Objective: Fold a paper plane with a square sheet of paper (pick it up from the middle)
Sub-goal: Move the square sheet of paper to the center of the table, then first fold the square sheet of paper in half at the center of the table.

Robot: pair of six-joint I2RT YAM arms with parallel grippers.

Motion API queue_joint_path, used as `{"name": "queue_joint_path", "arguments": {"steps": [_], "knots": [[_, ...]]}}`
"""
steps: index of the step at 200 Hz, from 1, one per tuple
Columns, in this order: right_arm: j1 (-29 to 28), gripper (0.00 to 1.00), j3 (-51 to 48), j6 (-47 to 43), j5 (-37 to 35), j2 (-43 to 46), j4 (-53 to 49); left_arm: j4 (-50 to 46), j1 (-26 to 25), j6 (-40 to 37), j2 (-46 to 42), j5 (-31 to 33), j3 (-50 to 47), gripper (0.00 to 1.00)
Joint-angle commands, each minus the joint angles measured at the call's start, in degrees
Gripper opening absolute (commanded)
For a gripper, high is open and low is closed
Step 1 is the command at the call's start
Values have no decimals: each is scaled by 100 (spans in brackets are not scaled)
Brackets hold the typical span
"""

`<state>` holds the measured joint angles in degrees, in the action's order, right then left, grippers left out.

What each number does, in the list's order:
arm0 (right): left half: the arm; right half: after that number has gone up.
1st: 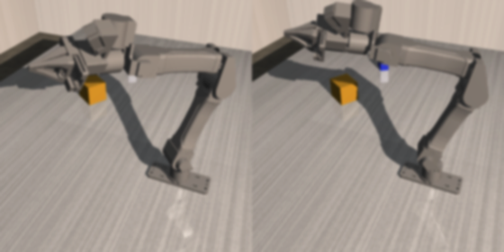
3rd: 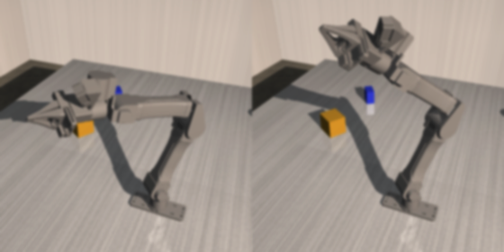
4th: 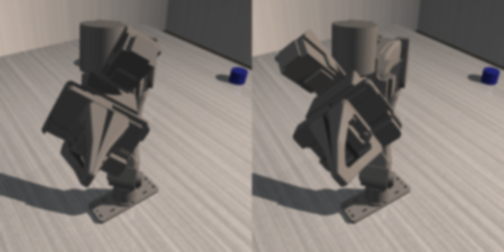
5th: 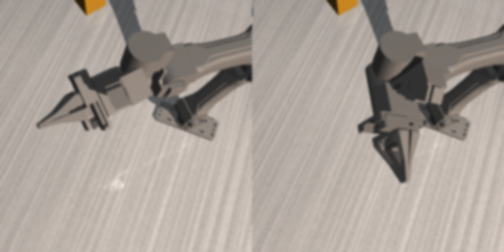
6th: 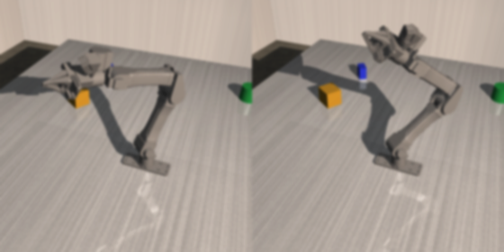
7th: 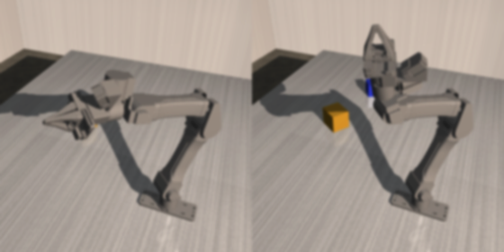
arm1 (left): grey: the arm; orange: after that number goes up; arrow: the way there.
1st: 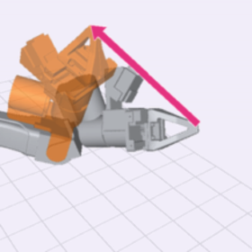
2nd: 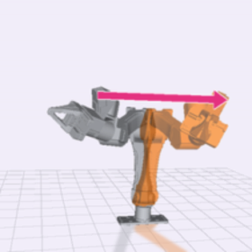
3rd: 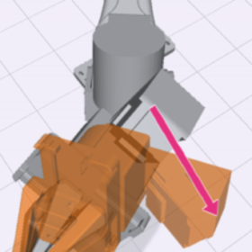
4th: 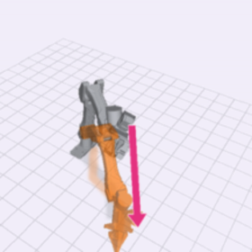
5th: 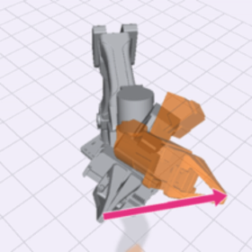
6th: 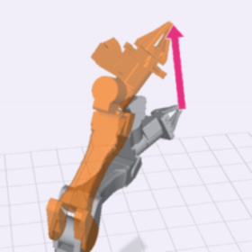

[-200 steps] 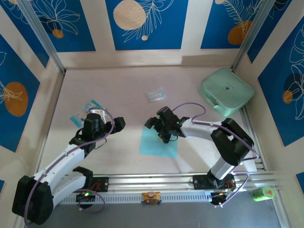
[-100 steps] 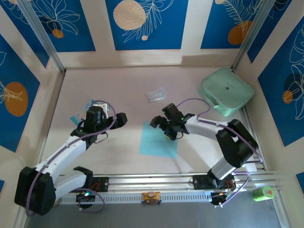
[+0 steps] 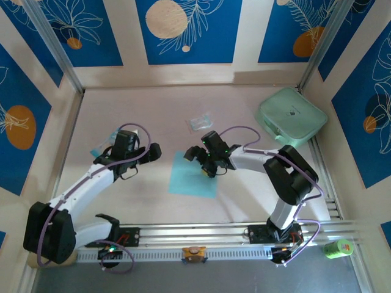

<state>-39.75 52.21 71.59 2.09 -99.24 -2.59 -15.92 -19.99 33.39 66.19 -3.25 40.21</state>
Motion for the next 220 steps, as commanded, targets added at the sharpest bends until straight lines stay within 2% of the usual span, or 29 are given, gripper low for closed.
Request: {"name": "queue_joint_path", "arguments": {"steps": [1,19,37,57,98,123,147,179,220], "knots": [[-42,96,-13,-133,161,-112,-6,574,21,-58,-18,-1046,-102,100],[46,97,-90,-382,123,271,-99,669,-3,21,43,-1185,-106,100],[219,98,-264,-670,66,732,-262,367,-156,-6,236,-1234,111,99],[473,99,-439,-954,-99,1221,-729,-190,-586,-109,600,-1065,488,95],[1111,99,-1161,-968,-506,2300,-1396,-961,-1558,45,1352,-396,1099,93],[1484,100,-1615,-1022,-447,2996,-1475,-1018,-2052,294,1940,-283,1503,92],[1689,100,-1876,-898,-629,3565,-1770,-1481,-2409,283,2670,-273,2148,90],[2101,99,-2091,-1110,-68,3889,-1708,-2048,-2700,218,3330,26,2761,91],[2164,99,-2135,-1547,617,3853,-1275,-2447,-2756,88,3903,243,3394,95]]}}
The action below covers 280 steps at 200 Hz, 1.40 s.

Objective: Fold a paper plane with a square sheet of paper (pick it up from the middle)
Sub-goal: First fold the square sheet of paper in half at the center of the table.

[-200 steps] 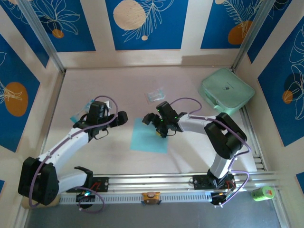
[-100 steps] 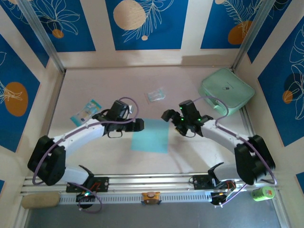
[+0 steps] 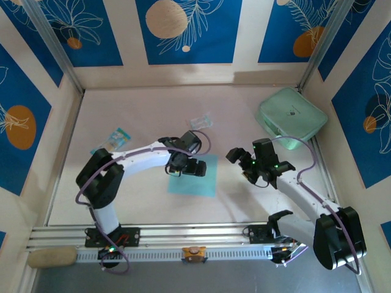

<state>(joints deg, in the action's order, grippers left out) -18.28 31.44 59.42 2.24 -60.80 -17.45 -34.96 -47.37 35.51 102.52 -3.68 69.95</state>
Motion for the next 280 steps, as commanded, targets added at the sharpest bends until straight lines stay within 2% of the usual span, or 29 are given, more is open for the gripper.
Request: {"name": "queue_joint_path", "arguments": {"steps": [1,62,143,207,280], "knots": [[18,99,-59,-336,606,3,222,-549,-22,-123,282,292,434,95],[17,99,-29,-457,758,-173,351,-912,-21,-53,903,577,998,97],[18,99,97,-472,837,-441,239,-1017,-41,27,1310,533,1170,98],[20,99,145,-465,769,-442,165,-1141,-86,81,1501,619,1160,99],[22,99,134,-456,769,-335,110,-1511,-127,127,1320,773,1621,100]]}}
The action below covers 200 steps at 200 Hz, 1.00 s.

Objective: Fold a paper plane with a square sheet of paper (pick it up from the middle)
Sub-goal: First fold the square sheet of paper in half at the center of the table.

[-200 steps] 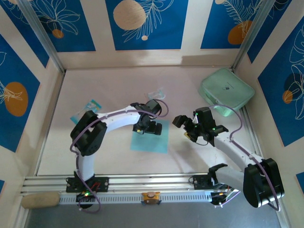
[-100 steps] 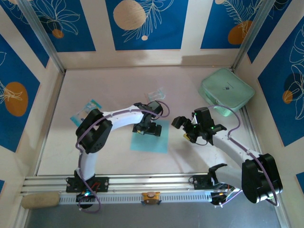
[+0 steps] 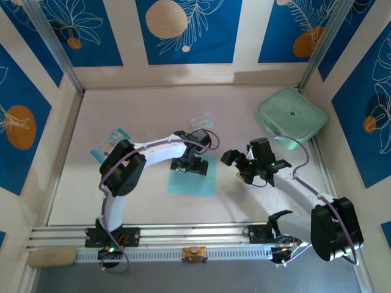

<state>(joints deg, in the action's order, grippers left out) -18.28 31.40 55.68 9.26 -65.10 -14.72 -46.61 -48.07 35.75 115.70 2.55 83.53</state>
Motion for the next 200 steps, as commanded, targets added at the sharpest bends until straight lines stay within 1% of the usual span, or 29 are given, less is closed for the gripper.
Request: {"name": "queue_joint_path", "arguments": {"steps": [1,57,97,146,200], "knots": [[24,99,139,-79,72,95,-163,-352,-60,101,4,150,271,100],[26,99,117,-92,81,121,-171,-454,-73,330,-58,54,307,100],[35,99,111,-74,50,149,-180,-149,-94,460,25,-209,144,100],[31,99,79,-51,36,149,-180,-178,-106,442,210,-93,182,100],[35,99,85,-48,24,147,-189,-144,-114,451,434,-38,5,100]]}}
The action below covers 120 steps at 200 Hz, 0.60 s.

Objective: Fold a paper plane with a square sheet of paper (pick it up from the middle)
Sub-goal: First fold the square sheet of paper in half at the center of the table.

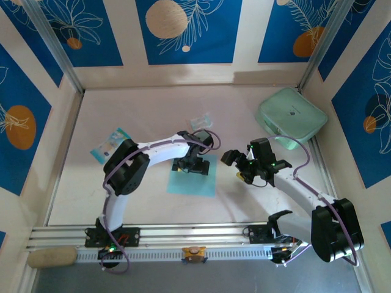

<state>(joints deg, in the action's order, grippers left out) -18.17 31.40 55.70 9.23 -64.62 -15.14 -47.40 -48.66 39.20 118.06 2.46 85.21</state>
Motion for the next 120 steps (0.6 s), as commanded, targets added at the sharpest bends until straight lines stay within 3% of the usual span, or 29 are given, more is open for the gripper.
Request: {"name": "queue_joint_path", "arguments": {"steps": [1,120], "knots": [[24,99,86,-46,21,99,-143,-67,-55,105,203,-32,-167,100],[24,99,138,2,-69,-47,-156,-44,-82,141,244,93,-233,97]]}}
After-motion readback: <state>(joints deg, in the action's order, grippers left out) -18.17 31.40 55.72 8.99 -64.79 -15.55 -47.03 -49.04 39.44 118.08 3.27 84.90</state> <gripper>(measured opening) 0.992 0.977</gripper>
